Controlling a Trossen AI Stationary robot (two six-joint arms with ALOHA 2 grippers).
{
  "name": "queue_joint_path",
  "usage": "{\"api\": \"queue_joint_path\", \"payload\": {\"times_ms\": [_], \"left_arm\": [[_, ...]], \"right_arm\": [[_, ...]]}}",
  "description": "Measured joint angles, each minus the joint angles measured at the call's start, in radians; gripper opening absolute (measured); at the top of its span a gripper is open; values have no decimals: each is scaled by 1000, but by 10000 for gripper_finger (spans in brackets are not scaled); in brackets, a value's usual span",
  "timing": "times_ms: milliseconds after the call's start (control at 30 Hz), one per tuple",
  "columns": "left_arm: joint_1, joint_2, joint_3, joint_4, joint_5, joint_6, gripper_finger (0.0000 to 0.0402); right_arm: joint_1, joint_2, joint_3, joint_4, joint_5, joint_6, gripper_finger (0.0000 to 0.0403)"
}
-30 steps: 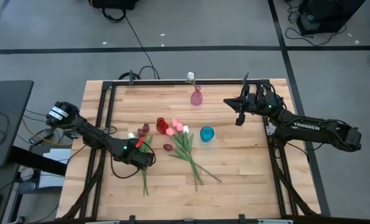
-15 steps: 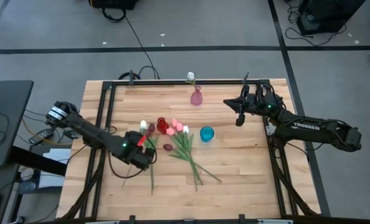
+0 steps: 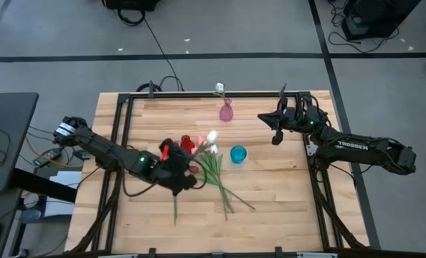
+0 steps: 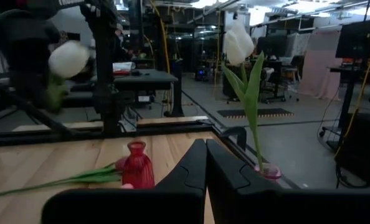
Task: Sort flowers into vase by color
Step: Put the white tulip into the pink vase
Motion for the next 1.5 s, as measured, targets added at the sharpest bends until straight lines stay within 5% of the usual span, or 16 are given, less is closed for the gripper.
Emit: {"api": "queue_joint_path", "payload": {"times_ms": [133,367,733,933,1067,1500], "left_arm": [[85,0,-1,46,-62,229,7],[315,11,-16,350,189,482,7],[672,13,-187,781,852,775,7],[731,21,-234,1174,1109,732,7],[731,23,-234,1198,1147,589,7],[841,-20,-234,1261,1244,561,8]], "right_arm": [[-1,0,0,25,37,-2,13],[-10,-1,0,34,110,-3,13],[-245,0,0,-44,-40,-7,13],[-309,0,0,-41,-107,2,13],[-321,0,0,-12,-107,8,13],[-344,0,0,37,-190,45,13]]}}
